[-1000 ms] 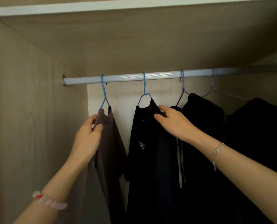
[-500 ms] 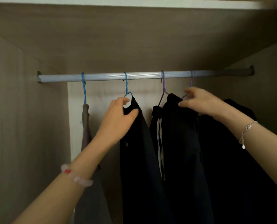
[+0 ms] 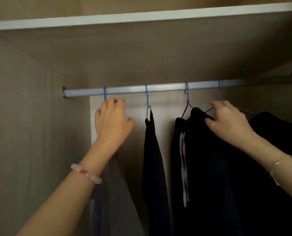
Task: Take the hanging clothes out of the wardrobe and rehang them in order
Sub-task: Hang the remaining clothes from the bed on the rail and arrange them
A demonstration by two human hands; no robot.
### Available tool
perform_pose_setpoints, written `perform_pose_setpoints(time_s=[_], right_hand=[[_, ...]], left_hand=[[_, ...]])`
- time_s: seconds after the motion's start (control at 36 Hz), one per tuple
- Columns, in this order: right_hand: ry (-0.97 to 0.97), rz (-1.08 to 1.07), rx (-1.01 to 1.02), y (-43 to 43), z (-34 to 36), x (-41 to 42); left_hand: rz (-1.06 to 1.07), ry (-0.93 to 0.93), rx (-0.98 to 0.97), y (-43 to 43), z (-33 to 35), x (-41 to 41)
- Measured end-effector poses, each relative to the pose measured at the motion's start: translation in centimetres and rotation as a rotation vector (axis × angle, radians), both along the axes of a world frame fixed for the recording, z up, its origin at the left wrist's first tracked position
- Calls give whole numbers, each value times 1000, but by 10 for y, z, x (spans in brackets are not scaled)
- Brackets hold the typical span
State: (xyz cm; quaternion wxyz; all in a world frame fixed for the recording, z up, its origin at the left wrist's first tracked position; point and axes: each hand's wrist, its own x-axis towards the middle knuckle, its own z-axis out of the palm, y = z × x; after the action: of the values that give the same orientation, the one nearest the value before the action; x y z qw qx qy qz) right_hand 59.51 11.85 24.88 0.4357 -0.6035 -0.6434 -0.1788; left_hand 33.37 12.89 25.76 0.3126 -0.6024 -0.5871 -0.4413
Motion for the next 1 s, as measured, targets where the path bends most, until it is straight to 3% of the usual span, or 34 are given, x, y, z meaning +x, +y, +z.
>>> perform_pose_setpoints(time_s=[0.06,0.11,0.22,0.31,0.39,0.47,0.64,0.75,0.89,1.0], right_hand=[[-80,53,247,-10,0,-26],[-102,173,314,-15,4,-55],[39,429,9,0,16,-114],[234,566,-242,21,20,-143],[327,516,-284,48,21,-155],[377,478,-272,69,16,-156],[460,521,-261,88,6,-142],[474,590,-275,88,-2,-130],[359,585,-321,86,-7,-130],[296,571,-318,85,-6,-143]], left_hand=[[68,-85,-168,-2,4,-19],[103,-172,-296,-3,4,-32],[177,-190,-404,-4,-11,-50],[81,-278,-337,-4,-25,-55],[-84,-376,-295,-7,-31,-50],[-206,-363,-387,-8,-32,-39],[-210,-385,-550,1,-30,-36],[-80,-346,-486,-1,-30,-52],[182,-283,-336,-6,-38,-80],[239,-283,-303,-6,-41,-99]])
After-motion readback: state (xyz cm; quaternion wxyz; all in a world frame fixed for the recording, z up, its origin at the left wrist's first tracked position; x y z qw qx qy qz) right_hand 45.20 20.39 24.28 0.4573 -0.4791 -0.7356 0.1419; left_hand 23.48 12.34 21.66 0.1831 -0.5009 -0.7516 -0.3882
